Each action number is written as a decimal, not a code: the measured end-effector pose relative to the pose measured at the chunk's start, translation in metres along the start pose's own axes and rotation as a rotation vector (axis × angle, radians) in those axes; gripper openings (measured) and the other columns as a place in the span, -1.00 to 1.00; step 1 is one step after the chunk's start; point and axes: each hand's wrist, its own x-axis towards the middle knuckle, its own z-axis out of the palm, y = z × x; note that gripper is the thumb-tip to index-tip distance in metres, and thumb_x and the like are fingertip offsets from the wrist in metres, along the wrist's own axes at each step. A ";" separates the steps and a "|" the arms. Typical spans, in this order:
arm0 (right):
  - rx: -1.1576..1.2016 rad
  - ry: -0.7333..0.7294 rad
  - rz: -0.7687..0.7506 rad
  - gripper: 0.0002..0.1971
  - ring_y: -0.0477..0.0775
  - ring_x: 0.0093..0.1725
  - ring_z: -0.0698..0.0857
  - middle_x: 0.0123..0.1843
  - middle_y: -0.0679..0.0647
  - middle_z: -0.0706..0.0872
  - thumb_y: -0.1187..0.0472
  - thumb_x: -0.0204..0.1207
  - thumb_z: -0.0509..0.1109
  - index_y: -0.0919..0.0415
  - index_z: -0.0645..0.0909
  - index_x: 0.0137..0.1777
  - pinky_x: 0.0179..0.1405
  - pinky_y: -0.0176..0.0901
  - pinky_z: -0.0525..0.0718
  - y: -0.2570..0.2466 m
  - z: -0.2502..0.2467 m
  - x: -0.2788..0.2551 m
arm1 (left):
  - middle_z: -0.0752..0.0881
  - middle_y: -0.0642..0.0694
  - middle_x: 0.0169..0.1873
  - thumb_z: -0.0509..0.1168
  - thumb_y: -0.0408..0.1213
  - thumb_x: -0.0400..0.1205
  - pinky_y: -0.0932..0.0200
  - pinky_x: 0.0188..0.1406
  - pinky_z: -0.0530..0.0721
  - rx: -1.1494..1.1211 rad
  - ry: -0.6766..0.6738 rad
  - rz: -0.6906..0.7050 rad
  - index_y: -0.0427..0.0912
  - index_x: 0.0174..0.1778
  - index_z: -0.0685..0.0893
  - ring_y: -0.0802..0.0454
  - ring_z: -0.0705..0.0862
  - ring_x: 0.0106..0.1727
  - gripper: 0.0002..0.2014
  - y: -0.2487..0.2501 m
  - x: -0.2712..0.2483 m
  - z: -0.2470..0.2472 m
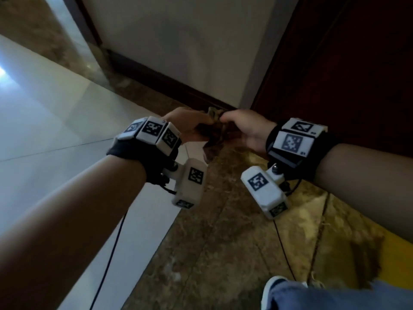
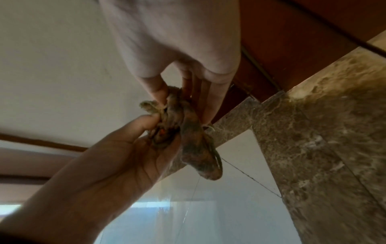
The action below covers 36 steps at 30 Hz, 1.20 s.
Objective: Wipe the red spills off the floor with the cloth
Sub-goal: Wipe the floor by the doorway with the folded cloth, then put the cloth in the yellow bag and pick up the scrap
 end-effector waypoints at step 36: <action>0.260 0.425 0.399 -0.57 0.23 -0.01 0.70 0.03 0.28 0.70 -0.03 0.70 0.02 0.34 0.53 0.09 -0.04 0.04 0.66 0.147 -0.259 -0.141 | 0.70 -0.26 0.01 0.38 -0.35 0.52 0.04 -0.24 0.75 0.515 -0.509 -0.089 -0.28 -0.07 0.62 -0.14 0.73 0.09 -0.87 -0.061 0.001 0.306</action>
